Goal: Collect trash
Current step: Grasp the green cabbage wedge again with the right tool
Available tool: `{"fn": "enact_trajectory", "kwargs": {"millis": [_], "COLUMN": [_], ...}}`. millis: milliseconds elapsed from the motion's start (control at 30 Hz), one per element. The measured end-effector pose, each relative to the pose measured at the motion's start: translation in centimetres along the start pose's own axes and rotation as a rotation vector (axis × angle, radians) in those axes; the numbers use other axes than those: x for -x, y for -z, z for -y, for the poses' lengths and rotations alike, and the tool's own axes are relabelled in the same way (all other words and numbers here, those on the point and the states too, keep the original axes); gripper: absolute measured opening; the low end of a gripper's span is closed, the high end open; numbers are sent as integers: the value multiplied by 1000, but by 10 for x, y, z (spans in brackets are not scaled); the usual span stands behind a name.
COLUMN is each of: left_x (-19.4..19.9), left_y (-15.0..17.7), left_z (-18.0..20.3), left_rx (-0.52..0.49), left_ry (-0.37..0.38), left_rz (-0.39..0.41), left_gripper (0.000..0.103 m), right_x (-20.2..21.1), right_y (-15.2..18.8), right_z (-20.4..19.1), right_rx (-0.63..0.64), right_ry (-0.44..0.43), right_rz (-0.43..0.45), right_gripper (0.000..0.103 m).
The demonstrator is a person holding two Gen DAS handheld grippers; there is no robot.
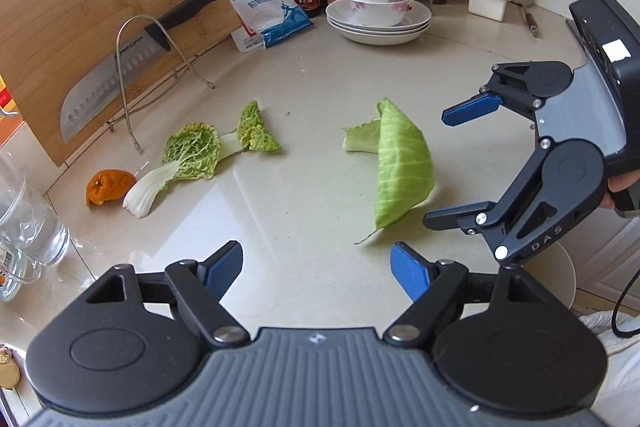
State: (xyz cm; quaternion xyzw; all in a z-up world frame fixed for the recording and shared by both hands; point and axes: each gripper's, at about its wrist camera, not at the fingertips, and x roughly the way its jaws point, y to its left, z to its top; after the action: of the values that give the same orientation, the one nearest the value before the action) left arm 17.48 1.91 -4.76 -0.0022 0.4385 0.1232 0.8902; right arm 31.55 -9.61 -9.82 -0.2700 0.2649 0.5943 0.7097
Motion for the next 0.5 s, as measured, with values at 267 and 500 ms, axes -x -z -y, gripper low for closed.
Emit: {"fn": "enact_trajectory", "kwargs": {"millis": [267, 500], "left_x": [-15, -35], "left_y": [-1, -15], "left_z": [-25, -48], "left_rx": [-7, -22], "left_ry": [-12, -32], "left_rz": [-25, -32], "left_gripper": [81, 81], "right_x": [-21, -24], "right_y": [-17, -23], "right_z": [2, 5], "right_rx": [35, 20], "right_ry": [-38, -15], "right_rz": [-16, -28], "right_gripper": [85, 51]}}
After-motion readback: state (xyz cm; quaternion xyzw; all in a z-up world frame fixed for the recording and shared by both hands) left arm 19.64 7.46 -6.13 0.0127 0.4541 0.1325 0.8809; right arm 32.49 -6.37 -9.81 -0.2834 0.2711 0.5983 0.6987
